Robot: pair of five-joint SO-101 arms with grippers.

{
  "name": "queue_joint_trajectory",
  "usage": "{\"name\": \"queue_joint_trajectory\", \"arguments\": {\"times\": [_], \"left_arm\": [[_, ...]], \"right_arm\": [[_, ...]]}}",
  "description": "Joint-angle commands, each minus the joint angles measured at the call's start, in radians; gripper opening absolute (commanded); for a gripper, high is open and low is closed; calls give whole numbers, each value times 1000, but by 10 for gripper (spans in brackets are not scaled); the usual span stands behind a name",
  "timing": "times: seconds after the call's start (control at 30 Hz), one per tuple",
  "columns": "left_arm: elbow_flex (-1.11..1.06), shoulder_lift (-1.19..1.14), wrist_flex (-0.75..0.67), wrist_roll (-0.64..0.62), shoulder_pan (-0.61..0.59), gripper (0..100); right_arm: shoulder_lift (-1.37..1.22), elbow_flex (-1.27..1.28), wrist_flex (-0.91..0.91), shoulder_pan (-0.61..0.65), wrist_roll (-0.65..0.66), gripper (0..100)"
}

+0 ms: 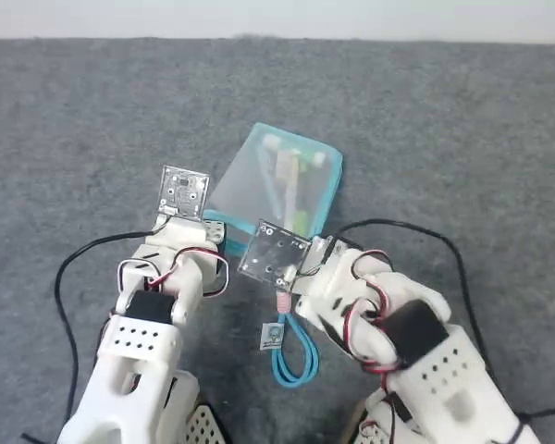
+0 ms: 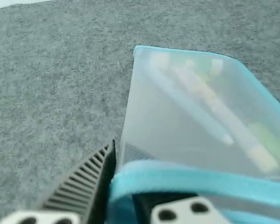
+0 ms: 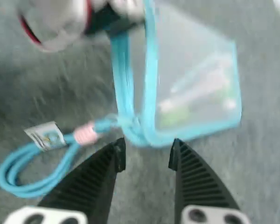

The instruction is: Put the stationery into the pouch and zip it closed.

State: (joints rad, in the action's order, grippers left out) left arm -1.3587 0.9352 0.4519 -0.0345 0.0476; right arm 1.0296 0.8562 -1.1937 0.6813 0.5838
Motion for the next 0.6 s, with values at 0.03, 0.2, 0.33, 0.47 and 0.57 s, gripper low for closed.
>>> {"name": "queue_joint_trajectory", "arguments": {"times": [0.03,0.2,0.33,0.47,0.57], "left_arm": [[33,2,-43,-14,-9,9],[33,2,-43,-14,-5,9],[33,2,-41,-14,-2,9],[33,2,-41,-14,-2,9],[33,2,-41,-14,-2,9]], "right_arm": [[24,150,145,-39,51,159],[15,232,240,-39,46,202],[13,290,364,-41,32,203],[12,305,461,-39,5,203],[12,305,507,-39,3,202]]}}
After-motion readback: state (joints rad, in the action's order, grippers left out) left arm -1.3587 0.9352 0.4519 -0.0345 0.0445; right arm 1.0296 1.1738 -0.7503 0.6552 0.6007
